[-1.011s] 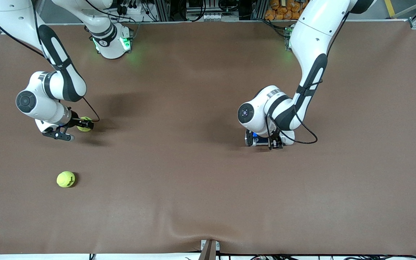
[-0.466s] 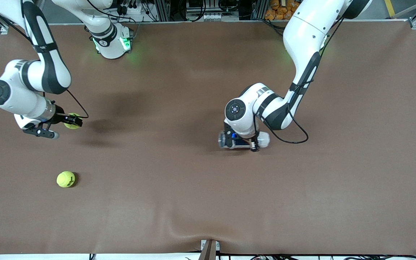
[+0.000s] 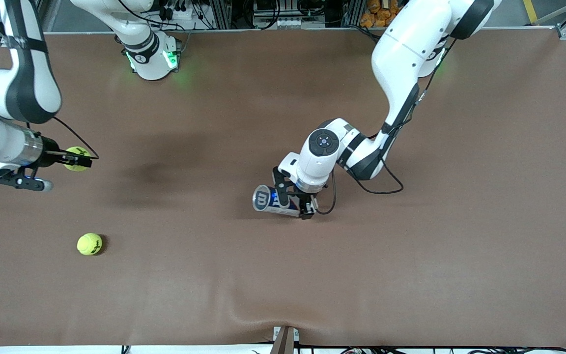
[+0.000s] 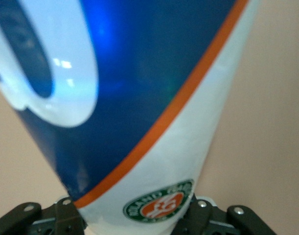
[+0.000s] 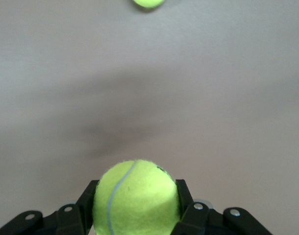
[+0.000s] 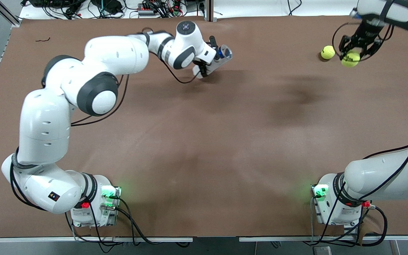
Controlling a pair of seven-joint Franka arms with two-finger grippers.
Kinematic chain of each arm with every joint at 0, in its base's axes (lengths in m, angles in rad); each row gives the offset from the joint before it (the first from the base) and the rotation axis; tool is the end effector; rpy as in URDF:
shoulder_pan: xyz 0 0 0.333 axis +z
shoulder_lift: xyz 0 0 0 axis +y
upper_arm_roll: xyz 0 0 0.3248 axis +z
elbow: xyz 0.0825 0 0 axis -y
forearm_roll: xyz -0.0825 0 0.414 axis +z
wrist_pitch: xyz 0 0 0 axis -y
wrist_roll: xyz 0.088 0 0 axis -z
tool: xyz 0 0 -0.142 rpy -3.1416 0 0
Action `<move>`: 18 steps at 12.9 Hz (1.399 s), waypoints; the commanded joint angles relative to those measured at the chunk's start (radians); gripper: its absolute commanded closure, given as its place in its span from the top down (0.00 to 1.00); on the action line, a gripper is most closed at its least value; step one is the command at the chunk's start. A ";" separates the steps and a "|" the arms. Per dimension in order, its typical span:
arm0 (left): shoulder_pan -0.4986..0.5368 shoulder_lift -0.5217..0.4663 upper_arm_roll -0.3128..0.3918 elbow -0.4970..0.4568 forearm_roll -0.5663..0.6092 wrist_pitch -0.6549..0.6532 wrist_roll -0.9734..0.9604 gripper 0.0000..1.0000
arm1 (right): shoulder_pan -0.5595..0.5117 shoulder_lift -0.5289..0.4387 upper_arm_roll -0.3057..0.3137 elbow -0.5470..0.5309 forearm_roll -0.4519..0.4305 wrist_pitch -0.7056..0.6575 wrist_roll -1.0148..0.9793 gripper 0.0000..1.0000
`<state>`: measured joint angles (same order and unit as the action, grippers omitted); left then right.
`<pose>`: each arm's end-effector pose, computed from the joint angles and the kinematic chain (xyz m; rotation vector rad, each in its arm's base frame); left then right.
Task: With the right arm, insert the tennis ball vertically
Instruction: 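Slide the upright can toward the ball while the right gripper lifts the ball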
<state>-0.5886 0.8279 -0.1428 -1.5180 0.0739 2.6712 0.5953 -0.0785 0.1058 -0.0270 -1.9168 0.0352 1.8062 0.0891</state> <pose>0.5901 -0.5076 0.1597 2.3867 -1.8592 0.5038 0.5775 -0.0568 0.3832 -3.0749 0.3189 0.3353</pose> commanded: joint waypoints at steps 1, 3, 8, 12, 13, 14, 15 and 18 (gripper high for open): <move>-0.037 0.081 -0.001 0.041 -0.107 0.196 -0.022 0.69 | -0.004 0.005 0.012 0.135 0.077 -0.123 0.003 0.47; -0.063 0.123 -0.001 0.041 -0.195 0.329 -0.023 0.68 | 0.011 0.005 0.012 0.209 0.078 -0.162 0.004 0.47; -0.066 0.128 -0.053 0.042 -0.313 0.453 -0.029 0.68 | 0.080 0.009 0.012 0.326 0.078 -0.208 0.078 0.47; -0.066 0.134 -0.096 0.041 -0.362 0.580 -0.042 0.67 | 0.189 0.017 0.012 0.355 0.078 -0.209 0.289 0.47; -0.068 0.146 -0.109 0.041 -0.368 0.619 -0.043 0.67 | 0.228 0.018 0.012 0.355 0.078 -0.208 0.338 0.47; -0.068 0.161 -0.121 0.041 -0.370 0.663 -0.043 0.67 | 0.268 0.022 0.012 0.361 0.078 -0.202 0.404 0.47; -0.068 0.180 -0.135 0.041 -0.370 0.715 -0.043 0.67 | 0.305 0.035 0.010 0.383 0.078 -0.199 0.476 0.47; -0.069 0.229 -0.159 0.038 -0.368 0.838 -0.045 0.67 | 0.409 0.075 0.012 0.426 0.077 -0.194 0.653 0.46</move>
<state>-0.6526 1.0150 -0.2866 -1.5047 -0.2740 3.4289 0.5512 0.2725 0.1339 -0.0060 -1.5514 0.1082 1.6257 0.6405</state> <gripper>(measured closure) 0.330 0.330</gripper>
